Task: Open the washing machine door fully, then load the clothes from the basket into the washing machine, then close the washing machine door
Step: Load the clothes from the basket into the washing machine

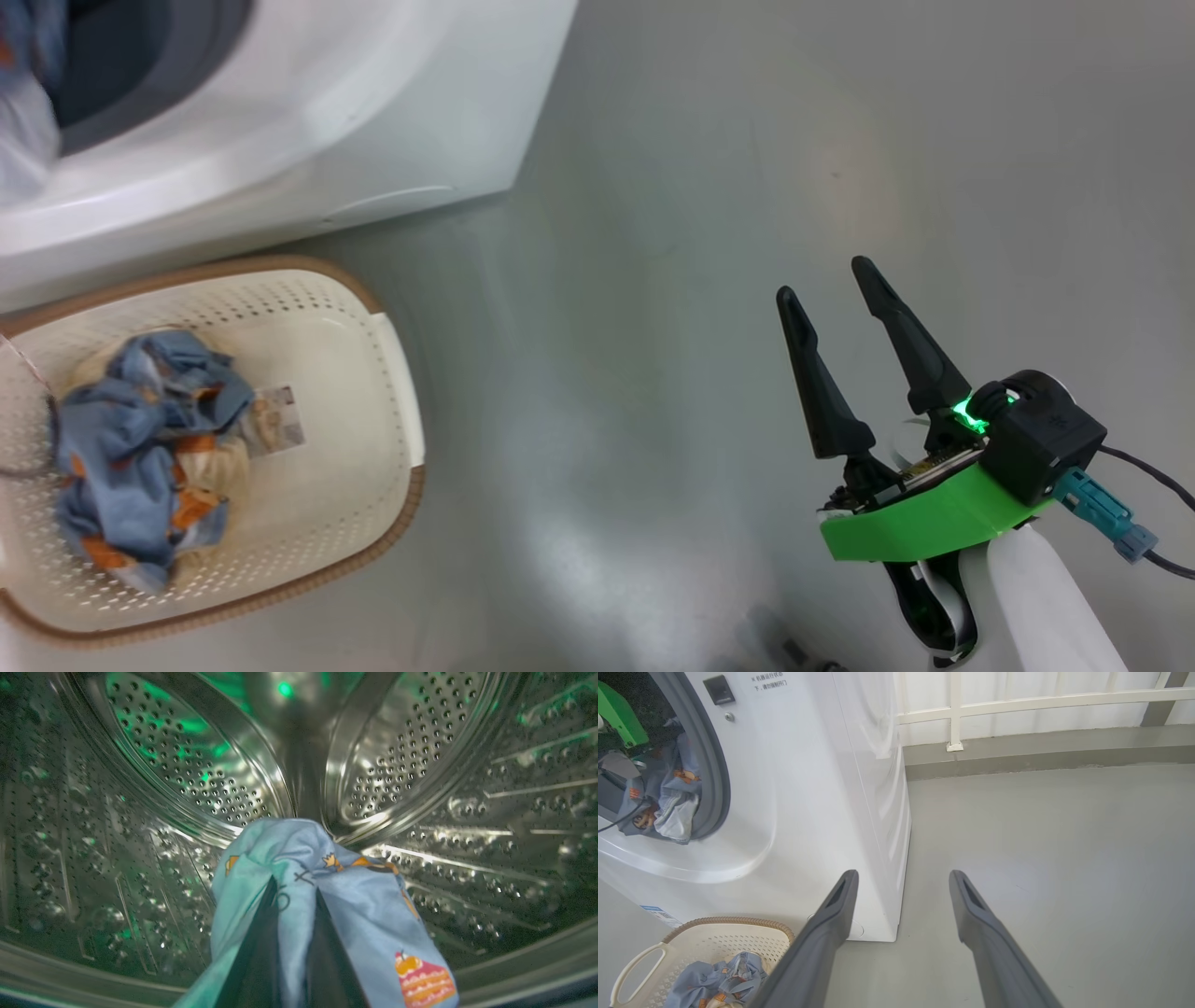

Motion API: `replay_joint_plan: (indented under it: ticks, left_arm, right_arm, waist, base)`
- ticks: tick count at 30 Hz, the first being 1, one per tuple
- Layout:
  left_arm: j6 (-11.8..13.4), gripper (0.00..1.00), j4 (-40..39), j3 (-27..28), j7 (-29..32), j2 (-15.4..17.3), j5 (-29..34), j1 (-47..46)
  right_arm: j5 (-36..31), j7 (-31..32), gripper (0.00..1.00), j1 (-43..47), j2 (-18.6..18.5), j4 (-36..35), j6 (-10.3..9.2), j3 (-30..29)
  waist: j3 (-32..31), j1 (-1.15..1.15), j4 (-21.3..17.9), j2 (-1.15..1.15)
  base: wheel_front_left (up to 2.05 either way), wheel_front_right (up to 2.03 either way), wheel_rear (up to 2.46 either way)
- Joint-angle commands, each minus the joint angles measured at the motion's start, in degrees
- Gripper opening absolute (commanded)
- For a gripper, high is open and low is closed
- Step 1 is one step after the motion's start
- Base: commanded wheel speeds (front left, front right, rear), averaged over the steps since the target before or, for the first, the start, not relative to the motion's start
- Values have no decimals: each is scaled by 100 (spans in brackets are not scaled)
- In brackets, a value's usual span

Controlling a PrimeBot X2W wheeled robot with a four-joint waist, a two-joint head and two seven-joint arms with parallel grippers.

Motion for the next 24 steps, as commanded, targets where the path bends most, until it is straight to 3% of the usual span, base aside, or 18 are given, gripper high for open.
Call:
replay_joint_plan:
  ticks: [1, 8, 15, 16, 17, 24]
  left_arm:
    - [70, 0, -196, 132, -132, 340, 71, -190]
    - [173, 0, -130, 148, -1187, 536, 314, -572]
    - [130, 0, 374, 154, -1221, 523, 207, -497]
    - [135, 46, 435, 164, -1205, 510, 182, -503]
    - [129, 100, 482, 155, -1191, 499, 172, -518]
    - [79, 100, 652, 48, -1256, 481, 192, -602]
  right_arm:
    - [47, -48, 100, -3, 29, -140, 9, 137]
    - [73, -49, 100, -36, 46, -111, 9, 190]
    - [94, -49, 100, -51, 53, -94, 9, 222]
    - [98, -49, 100, -52, 53, -90, 9, 224]
    - [97, -49, 100, -53, 53, -88, 9, 220]
    - [84, -49, 100, -73, 55, -73, 9, 190]
  waist:
    - [176, 0, -175, 0]
    - [215, 0, -241, 0]
    - [241, 0, -250, 0]
    - [249, 0, -247, 0]
    - [259, 0, -240, 0]
    - [283, 0, -198, 0]
  base:
    - [0, 0, 0]
    - [0, 0, 0]
    - [0, 0, 0]
    - [0, 0, 0]
    - [0, 0, 0]
    - [0, 0, 0]
